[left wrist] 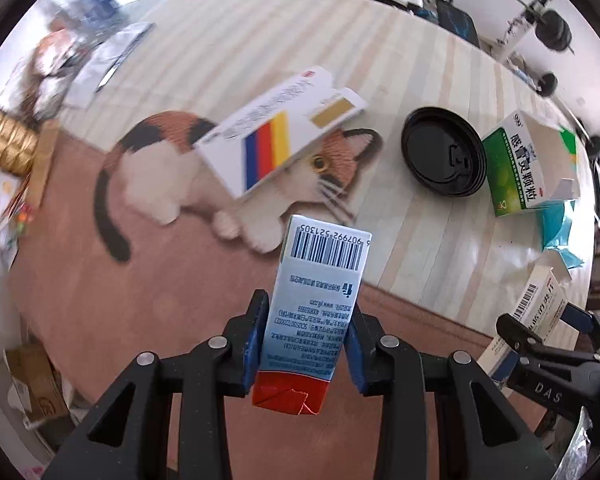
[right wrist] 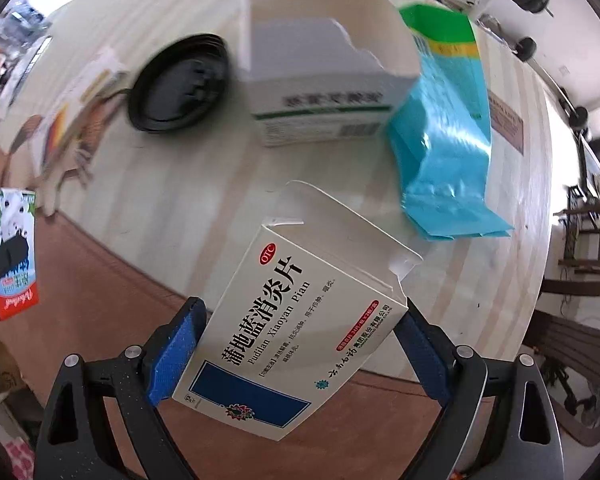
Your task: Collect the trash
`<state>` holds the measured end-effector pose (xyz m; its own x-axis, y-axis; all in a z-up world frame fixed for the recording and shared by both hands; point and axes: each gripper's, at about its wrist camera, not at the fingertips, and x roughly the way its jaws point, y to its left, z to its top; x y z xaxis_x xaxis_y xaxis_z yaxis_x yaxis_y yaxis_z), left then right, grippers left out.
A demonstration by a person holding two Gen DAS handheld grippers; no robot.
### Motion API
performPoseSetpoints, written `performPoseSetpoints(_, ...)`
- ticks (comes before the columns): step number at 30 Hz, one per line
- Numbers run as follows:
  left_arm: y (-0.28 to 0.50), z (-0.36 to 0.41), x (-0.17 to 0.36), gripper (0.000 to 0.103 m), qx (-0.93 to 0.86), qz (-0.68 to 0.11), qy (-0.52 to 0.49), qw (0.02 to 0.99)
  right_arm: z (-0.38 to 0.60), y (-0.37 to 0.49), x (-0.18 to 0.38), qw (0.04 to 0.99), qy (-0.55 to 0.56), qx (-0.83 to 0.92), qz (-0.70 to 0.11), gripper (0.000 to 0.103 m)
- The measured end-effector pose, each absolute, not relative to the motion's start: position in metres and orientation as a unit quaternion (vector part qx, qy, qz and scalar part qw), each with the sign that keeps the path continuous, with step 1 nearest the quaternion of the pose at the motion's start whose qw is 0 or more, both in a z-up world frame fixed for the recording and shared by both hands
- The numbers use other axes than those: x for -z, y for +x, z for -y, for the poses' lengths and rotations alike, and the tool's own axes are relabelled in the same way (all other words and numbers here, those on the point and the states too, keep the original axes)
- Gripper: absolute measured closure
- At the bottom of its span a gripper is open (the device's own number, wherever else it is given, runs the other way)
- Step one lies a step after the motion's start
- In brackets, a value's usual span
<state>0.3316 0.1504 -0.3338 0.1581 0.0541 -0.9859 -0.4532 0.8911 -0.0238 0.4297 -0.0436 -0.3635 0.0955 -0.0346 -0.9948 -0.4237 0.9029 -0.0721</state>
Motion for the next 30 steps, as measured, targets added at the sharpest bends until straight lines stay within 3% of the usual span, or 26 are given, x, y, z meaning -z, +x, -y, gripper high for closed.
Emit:
performPoseSetpoints(13,0.193,-0.204,0.270,0.071,-0.245,-0.549,-0.241,0.762,-0.016,0.343,0.288,0.731,-0.211,-0.231,-0.607,0.015)
performPoseSetpoints(14,0.174,-0.206,0.267,0.071,-0.255,-0.542,-0.246,0.762,-0.022,0.333,0.287,0.730,-0.215,-0.239,-0.603,0.021)
performPoseSetpoints(16,0.145,-0.212,0.268,0.071,-0.270,-0.535,-0.254,0.759,-0.037,0.306,0.287,0.724,-0.225,-0.249,-0.603,0.054)
performPoseSetpoints(19,0.104,-0.215,0.274,0.071,-0.286,-0.528,-0.271,0.752,-0.044,0.278,0.299,0.725,-0.220,-0.251,-0.602,0.057)
performPoseSetpoints(22,0.062,-0.212,0.282,0.071,-0.304,-0.524,-0.284,0.743,-0.036,0.267,0.308,0.737,-0.183,-0.228,-0.609,0.056)
performPoseSetpoints(24,0.039,-0.208,0.288,0.071,-0.312,-0.523,-0.293,0.737,-0.024,0.269,0.306,0.743,-0.152,-0.210,-0.617,0.044)
performPoseSetpoints(26,0.026,-0.205,0.292,0.071,-0.316,-0.523,-0.296,0.734,-0.014,0.273,0.301,0.750,-0.128,-0.203,-0.616,0.020)
performPoseSetpoints(30,0.025,-0.206,0.298,0.071,-0.322,-0.519,-0.308,0.729,-0.007,0.287,0.287,0.768,-0.131,-0.193,-0.596,0.014)
